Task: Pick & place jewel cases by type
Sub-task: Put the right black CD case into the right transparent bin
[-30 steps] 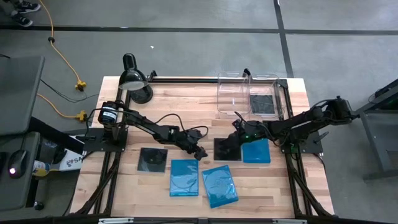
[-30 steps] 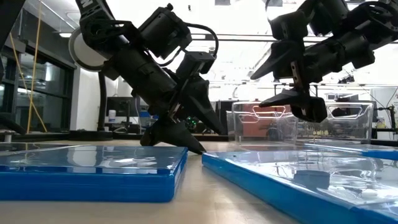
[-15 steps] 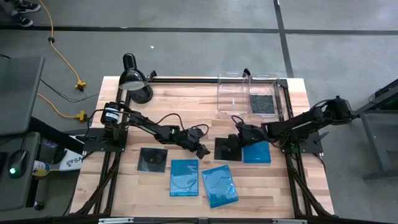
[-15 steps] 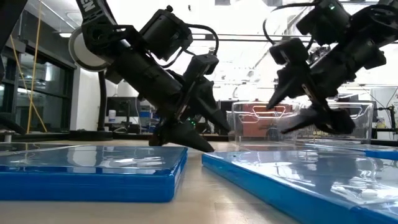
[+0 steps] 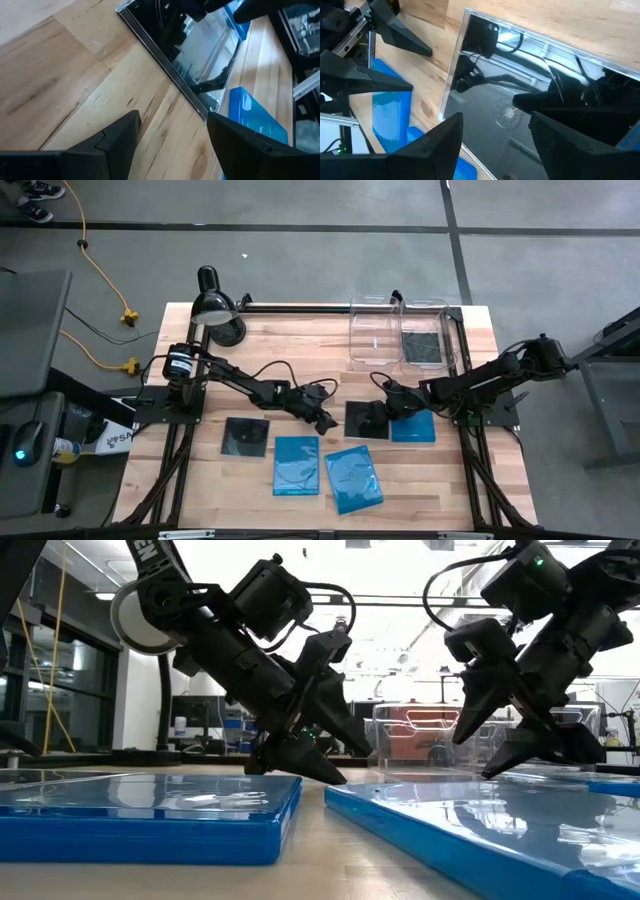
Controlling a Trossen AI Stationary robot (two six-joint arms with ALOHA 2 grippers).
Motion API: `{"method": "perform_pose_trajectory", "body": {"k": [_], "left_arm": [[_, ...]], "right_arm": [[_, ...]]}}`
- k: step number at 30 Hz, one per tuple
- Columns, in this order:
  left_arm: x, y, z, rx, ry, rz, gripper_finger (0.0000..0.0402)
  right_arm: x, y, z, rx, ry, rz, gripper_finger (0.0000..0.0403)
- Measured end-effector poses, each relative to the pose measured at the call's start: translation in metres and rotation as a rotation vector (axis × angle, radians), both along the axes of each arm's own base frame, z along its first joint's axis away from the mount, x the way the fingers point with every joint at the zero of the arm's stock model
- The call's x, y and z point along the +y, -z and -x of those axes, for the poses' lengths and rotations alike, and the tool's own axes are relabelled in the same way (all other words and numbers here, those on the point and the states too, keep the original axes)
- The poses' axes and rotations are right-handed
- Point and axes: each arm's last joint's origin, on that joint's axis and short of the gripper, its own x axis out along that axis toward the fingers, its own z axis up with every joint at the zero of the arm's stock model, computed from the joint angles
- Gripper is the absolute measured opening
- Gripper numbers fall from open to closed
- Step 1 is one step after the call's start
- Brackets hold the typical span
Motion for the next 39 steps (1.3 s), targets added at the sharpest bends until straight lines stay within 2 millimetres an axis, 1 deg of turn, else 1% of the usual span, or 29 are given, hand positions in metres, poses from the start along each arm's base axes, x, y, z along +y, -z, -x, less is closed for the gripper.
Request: {"method": "perform_pose_trajectory", "body": {"k": [10,14,18,22,24,27,33,35,37,39], "left_arm": [[0.003,0.0,0.0,0.001,0.056,0.011,0.0236],[0.002,-0.003,-0.002,-0.063,0.12,-0.032,0.0236],[0.002,-0.007,-0.006,-0.14,0.136,-0.045,0.0236],[0.002,-0.01,-0.007,-0.175,0.153,-0.056,0.0236],[0.001,-0.01,-0.008,-0.183,0.168,-0.058,0.0236],[0.001,-0.011,-0.008,-0.202,0.183,-0.073,0.0236],[0.0,-0.014,-0.009,-0.228,0.209,-0.065,0.0236],[0.0,-0.014,-0.009,-0.224,0.219,-0.058,0.0236],[-0.001,-0.014,-0.009,-0.228,0.236,-0.064,0.0236],[-0.001,-0.014,-0.009,-0.223,0.241,-0.064,0.0236]], "right_arm": [[-0.001,0.0,0.0,-0.008,-0.002,0.027,0.0224],[-0.001,-0.002,-0.002,-0.038,0.005,0.047,0.0224],[-0.002,-0.002,-0.004,-0.055,0.007,0.063,0.0224],[0.0,0.008,-0.01,-0.058,-0.013,0.062,0.0224],[0.001,0.013,-0.018,-0.078,-0.037,0.054,0.0224],[0.004,0.016,-0.037,-0.095,-0.09,0.075,0.0224],[0.006,0.011,-0.086,-0.111,-0.224,0.128,0.0224],[0.004,0.007,-0.099,-0.097,-0.261,0.152,0.0224],[0.003,0.003,-0.106,-0.067,-0.298,0.179,0.0224],[0.001,-0.002,-0.104,-0.017,-0.323,0.192,0.0224]]}}
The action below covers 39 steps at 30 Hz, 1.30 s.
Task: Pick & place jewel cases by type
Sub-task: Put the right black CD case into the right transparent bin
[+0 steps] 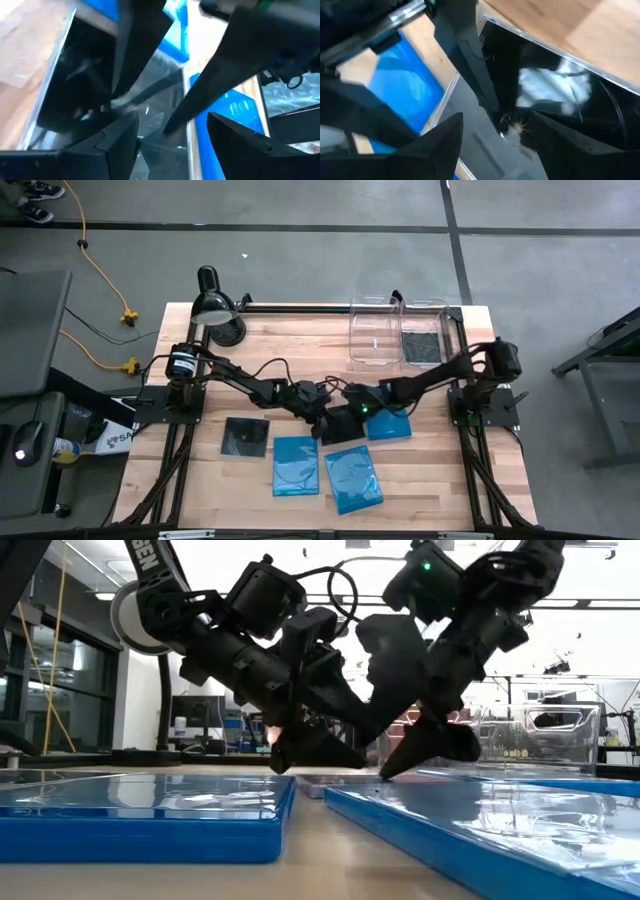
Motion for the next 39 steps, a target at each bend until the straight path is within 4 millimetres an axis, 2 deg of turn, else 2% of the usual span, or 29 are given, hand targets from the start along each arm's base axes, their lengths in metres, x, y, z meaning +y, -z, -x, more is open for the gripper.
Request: {"method": "perform_pose_trajectory", "body": {"k": [8,14,24,29,39], "left_arm": [[-0.001,0.002,0.001,0.034,0.002,-0.002,0.0236],[-0.001,0.006,0.005,0.115,0.002,-0.005,0.0236],[0.0,0.015,0.012,0.243,0.002,-0.011,0.0236],[0.0,0.016,0.014,0.264,0.002,-0.015,0.0236],[0.0,0.017,0.014,0.271,0.002,-0.02,0.0236]], "right_arm": [[-0.003,-0.018,0.015,0.092,0.017,0.071,0.0224],[-0.005,-0.035,0.021,0.059,0.051,0.104,0.0224],[-0.004,-0.025,0.042,0.288,0.045,0.146,0.0224],[-0.002,-0.024,0.046,0.333,0.035,0.148,0.0224],[0.006,-0.018,0.074,0.621,0.047,0.188,0.0224]]}}
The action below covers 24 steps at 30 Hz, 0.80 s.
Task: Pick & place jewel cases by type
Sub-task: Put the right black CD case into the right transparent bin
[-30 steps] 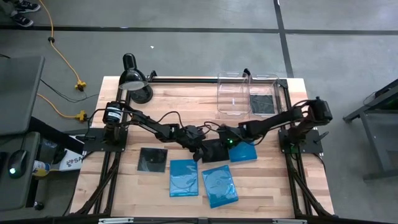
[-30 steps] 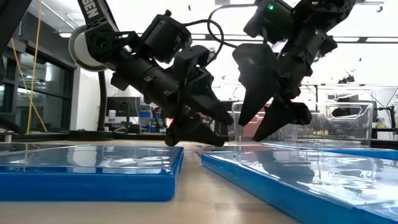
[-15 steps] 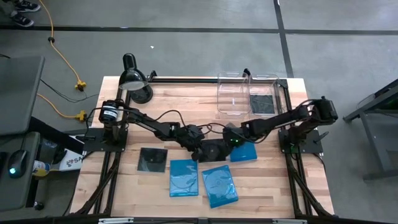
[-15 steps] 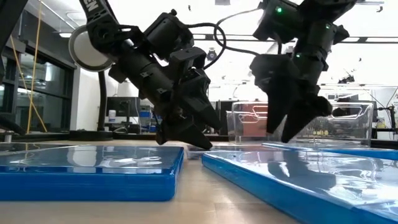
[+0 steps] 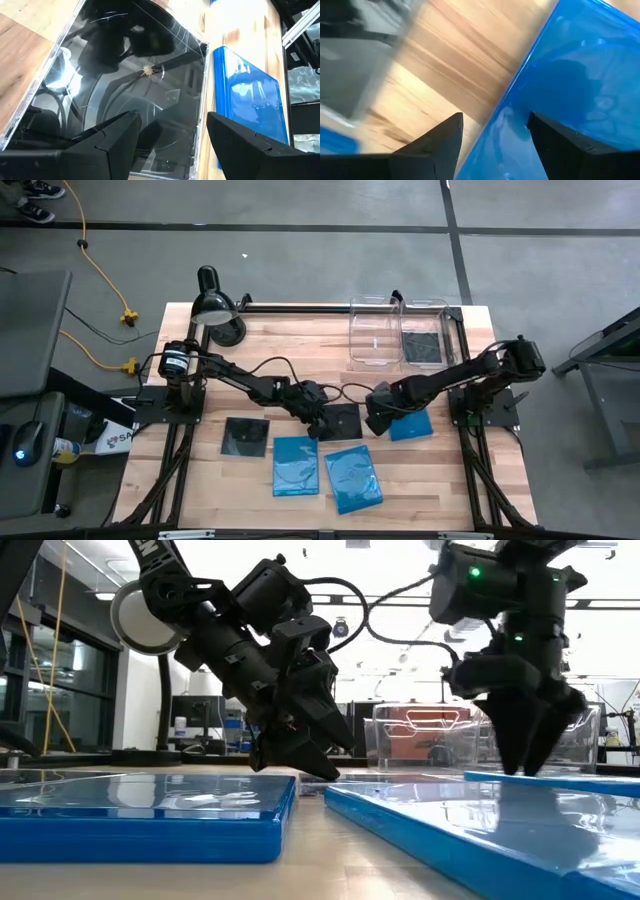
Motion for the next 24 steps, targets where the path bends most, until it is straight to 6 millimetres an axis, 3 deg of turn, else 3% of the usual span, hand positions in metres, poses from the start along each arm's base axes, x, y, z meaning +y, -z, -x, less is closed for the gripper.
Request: {"method": "perform_pose_trajectory", "body": {"k": [4,8,17,24], "left_arm": [[0.0,0.0,0.0,-0.008,0.008,-0.007,0.0236],[0.0,-0.001,-0.002,-0.052,0.012,-0.01,0.0236],[0.014,-0.031,0.004,-0.081,-0.065,-0.054,0.0236],[0.016,-0.058,0.014,-0.062,-0.212,-0.003,0.0236]], "right_arm": [[0.006,0.0,0.006,0.033,0.008,0.024,0.0224],[0.009,-0.01,0.003,-0.064,0.025,0.026,0.0224],[0.004,-0.047,0.002,-0.333,0.09,0.079,0.0224],[-0.002,-0.05,-0.001,-0.38,0.128,0.083,0.0224]]}}
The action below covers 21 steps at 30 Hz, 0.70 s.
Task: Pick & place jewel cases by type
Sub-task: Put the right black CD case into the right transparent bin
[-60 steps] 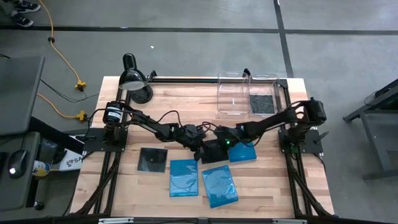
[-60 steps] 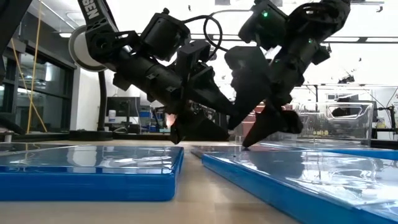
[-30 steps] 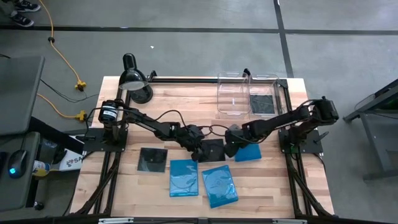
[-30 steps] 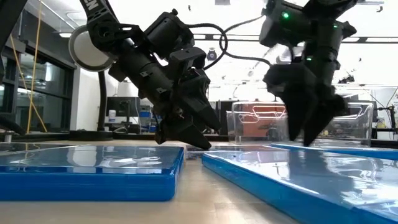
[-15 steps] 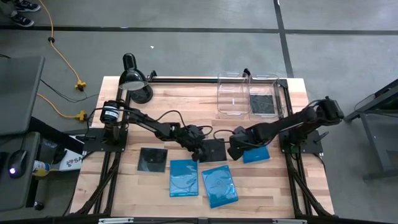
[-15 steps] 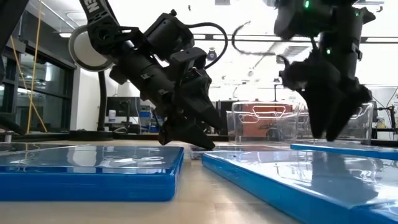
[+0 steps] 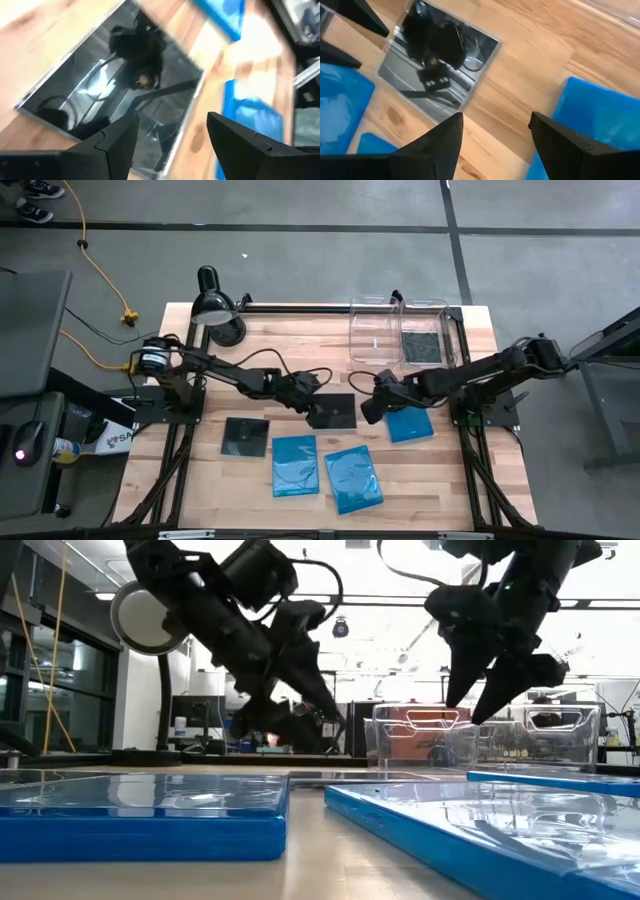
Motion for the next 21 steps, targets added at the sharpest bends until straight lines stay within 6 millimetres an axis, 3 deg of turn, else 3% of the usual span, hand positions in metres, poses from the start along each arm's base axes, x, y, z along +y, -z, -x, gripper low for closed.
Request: {"method": "perform_pose_trajectory", "body": {"k": [5,14,21], "left_arm": [[0.001,-0.01,0.004,0.014,-0.106,0.066,0.0236],[0.002,0.004,0.02,0.264,-0.308,0.234,0.0236],[0.0,0.004,0.021,0.275,-0.33,0.292,0.0236]], "right_arm": [[0.0,0.006,-0.009,-0.029,0.005,-0.006,0.0224],[0.003,0.03,-0.026,-0.024,0.059,-0.035,0.0224],[-0.003,0.039,-0.032,-0.032,0.111,-0.012,0.0224]]}}
